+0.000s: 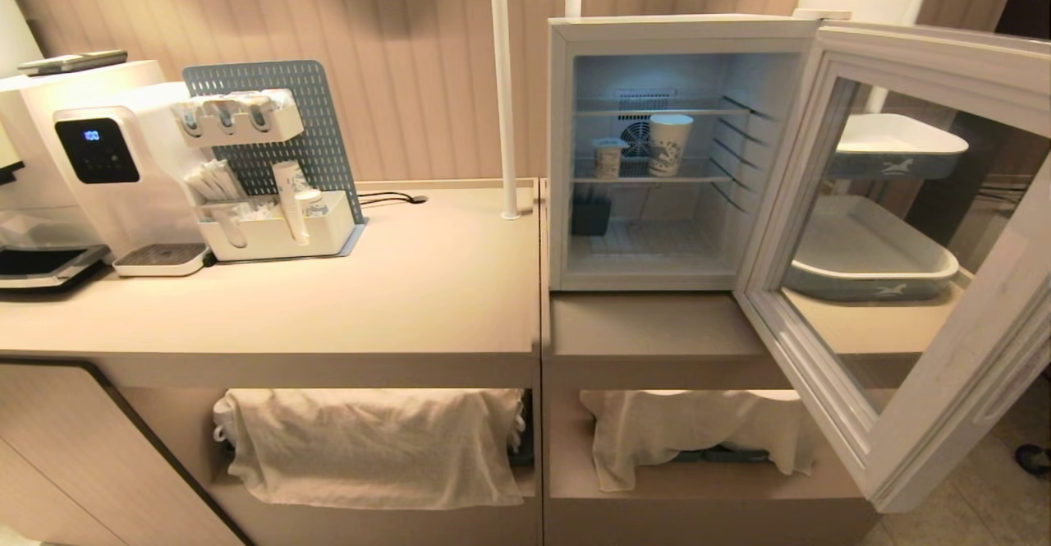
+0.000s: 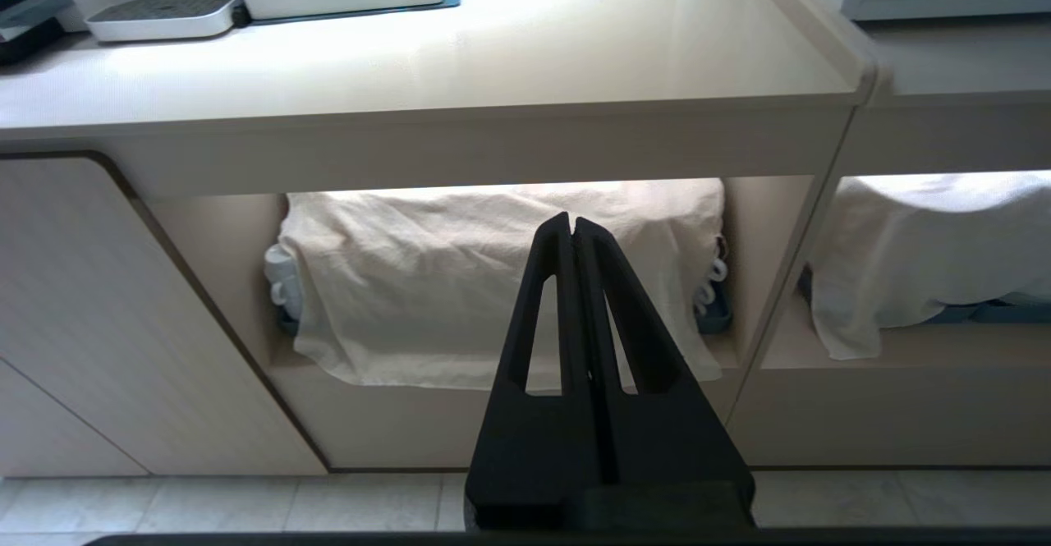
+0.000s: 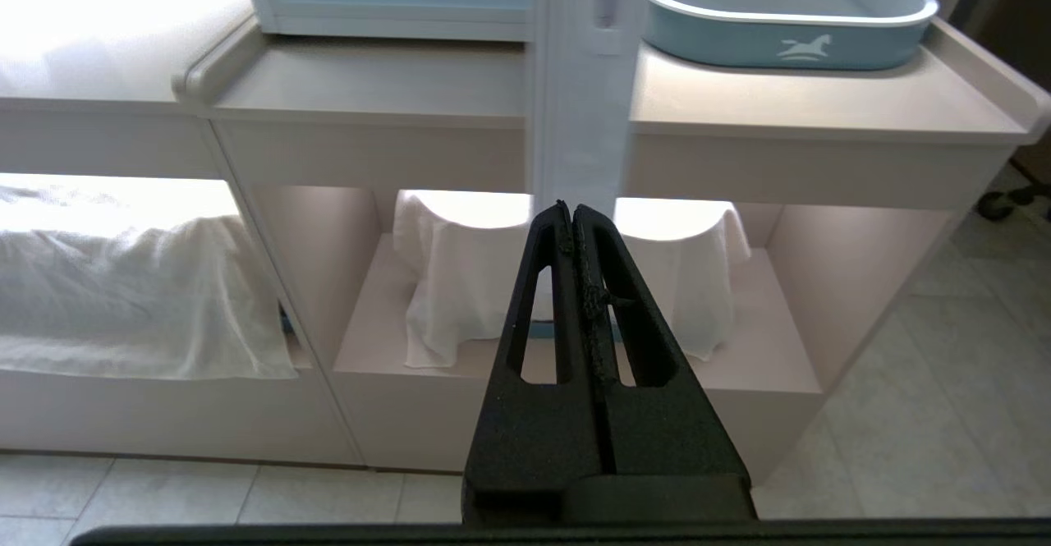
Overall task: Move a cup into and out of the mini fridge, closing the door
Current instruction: Take the yoghurt out of the freezer
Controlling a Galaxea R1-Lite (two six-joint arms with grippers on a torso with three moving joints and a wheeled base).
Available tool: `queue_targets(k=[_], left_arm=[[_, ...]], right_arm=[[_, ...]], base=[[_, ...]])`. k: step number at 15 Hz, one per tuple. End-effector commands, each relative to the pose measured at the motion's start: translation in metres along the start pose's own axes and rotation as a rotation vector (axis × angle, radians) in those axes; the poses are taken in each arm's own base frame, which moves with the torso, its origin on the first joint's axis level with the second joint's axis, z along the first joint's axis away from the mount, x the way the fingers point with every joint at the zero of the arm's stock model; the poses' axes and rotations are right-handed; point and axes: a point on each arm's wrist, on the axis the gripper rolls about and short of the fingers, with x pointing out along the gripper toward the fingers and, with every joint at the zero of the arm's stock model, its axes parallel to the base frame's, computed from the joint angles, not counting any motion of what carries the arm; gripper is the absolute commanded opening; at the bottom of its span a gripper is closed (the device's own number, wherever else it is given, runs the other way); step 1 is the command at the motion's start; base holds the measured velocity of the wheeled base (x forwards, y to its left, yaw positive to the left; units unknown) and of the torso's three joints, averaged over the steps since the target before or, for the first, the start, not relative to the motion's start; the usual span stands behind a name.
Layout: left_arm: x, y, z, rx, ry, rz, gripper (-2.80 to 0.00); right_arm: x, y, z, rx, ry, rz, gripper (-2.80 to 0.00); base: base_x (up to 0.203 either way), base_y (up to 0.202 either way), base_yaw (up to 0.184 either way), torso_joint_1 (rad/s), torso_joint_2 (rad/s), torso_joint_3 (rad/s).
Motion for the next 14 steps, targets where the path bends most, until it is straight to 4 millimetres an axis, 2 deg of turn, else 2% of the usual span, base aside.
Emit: queue_targets(k=[1, 14], left_arm=[[0.0001, 0.0000, 0.0000, 0.001, 0.001, 0.000, -2.80], [0.0001, 0.0000, 0.0000, -0.012, 0.001, 0.002, -2.80]], right_arm=[[0.0001, 0.0000, -0.0001, -0.001, 0.002, 0.000, -2.80], [0.0001, 0.0000, -0.0004, 0.001, 0.005, 0.000, -2.80]], base=[[0.000, 0.191, 0.002, 0.001, 0.00, 0.005], [0.000, 0.190, 0.001, 0.003, 0.00, 0.002]])
